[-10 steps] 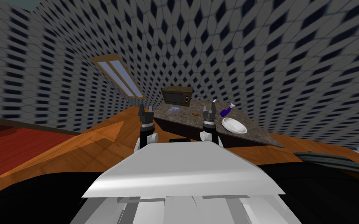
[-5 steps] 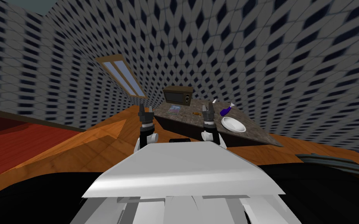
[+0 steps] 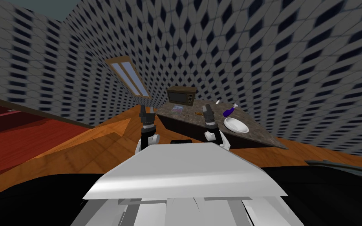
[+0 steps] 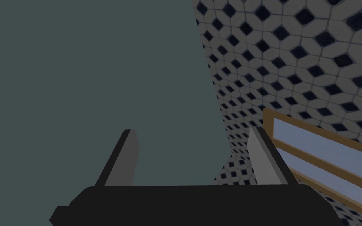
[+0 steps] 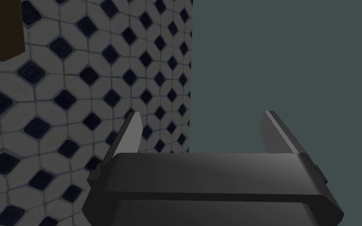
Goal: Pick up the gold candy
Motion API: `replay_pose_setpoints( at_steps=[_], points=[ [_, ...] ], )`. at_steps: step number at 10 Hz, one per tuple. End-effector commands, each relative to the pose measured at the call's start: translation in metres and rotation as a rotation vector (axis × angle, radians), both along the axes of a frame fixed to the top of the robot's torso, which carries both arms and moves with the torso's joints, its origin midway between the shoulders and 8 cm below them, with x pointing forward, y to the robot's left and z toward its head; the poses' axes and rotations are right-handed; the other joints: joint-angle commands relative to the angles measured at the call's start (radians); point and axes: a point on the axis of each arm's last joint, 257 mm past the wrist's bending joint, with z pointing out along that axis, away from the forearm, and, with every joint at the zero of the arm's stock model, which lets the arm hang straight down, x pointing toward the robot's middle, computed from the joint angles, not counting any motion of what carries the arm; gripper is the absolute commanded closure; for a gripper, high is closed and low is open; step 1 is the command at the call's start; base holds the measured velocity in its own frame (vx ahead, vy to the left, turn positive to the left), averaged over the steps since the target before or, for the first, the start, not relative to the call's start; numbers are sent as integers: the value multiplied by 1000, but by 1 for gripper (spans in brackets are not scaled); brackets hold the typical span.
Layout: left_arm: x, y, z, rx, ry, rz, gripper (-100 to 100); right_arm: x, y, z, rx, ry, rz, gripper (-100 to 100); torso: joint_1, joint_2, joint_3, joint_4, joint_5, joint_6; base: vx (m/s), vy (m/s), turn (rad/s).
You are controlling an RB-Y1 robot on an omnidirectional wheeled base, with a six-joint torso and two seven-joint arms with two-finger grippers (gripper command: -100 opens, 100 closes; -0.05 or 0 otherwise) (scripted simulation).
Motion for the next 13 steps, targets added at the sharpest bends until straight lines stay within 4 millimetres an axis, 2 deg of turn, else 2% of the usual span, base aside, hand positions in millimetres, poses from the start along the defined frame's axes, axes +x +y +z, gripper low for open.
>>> replay_pose_setpoints(
  at_steps=[1, 6, 10, 11, 12, 13],
  points=[
    [0, 0, 0, 0, 0, 0, 0, -1, 4, 0, -45, -12, 8, -100, 0, 0, 0, 0, 0, 0, -60, 2, 31],
    [0, 0, 0, 0, 0, 0, 0, 3, 18, -14, -247, -50, 32, -100, 0, -3, -2, -1, 0, 0, -45, 10, 72],
    [0, 0, 0, 0, 0, 0, 0, 11, 23, -43, -462, -63, 41, -100, 1, -3, -2, -1, 0, 1, -37, 25, 102],
    [0, 0, 0, 0, 0, 0, 0, 11, 23, -44, -477, -62, 46, -100, 1, -4, -2, -1, 0, 0, -22, 17, 56],
    [0, 0, 0, 0, 0, 0, 0, 15, 21, -57, -549, -59, 45, -100, 0, -4, -2, -1, 0, 1, -20, 24, 128],
    [0, 0, 0, 0, 0, 0, 0, 14, 21, -58, -561, -59, 48, -100, 1, -4, -2, -1, 0, 0, -18, 21, 44]
  ],
)
